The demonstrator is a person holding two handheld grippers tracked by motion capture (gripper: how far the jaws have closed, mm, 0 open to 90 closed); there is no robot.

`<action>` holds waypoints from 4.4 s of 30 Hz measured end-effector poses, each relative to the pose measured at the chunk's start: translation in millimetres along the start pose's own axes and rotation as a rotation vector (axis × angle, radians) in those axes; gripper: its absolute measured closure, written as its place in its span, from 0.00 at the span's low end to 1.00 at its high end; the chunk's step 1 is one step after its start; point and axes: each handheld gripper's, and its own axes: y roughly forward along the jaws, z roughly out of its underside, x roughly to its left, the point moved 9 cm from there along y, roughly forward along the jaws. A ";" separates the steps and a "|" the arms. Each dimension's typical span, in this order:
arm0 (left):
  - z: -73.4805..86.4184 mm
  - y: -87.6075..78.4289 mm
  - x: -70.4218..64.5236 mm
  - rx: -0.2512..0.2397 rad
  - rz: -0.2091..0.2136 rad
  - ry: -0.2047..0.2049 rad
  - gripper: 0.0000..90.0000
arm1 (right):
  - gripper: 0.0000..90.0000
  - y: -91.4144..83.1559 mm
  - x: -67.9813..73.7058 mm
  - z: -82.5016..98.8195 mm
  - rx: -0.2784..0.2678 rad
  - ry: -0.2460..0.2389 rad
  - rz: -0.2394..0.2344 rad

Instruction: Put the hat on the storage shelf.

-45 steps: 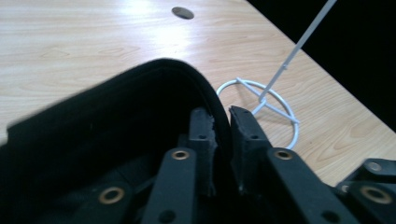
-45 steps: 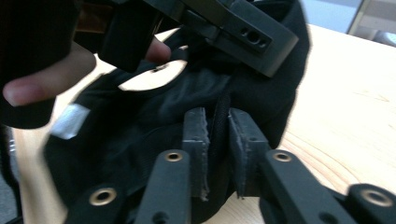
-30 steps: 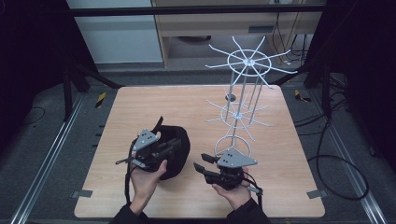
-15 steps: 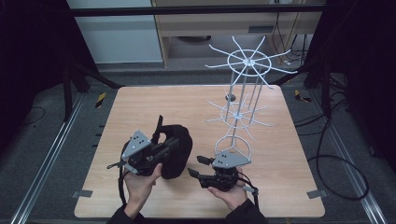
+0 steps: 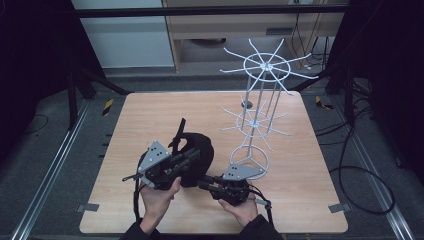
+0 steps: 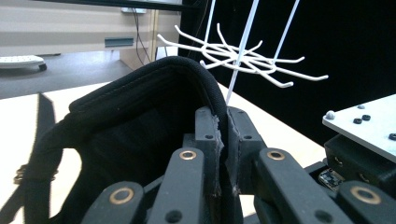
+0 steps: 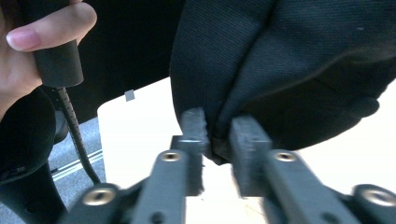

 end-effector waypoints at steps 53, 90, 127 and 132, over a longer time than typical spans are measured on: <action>88.6 -103.6 127.9 0.100 -0.305 -0.075 0.91 | 0.85 67.8 27.2 16.8 0.256 -0.205 0.040; 108.2 -125.0 177.3 0.246 -0.527 -0.081 0.57 | 0.69 -60.7 -49.1 54.6 0.214 -0.053 0.275; 105.3 -37.3 232.6 0.443 -0.433 -0.091 0.90 | 0.59 -143.2 -113.1 76.4 0.182 0.077 0.526; 96.8 -45.6 223.4 0.409 -0.438 -0.082 0.95 | 0.58 -143.0 -115.0 79.3 0.186 0.084 0.531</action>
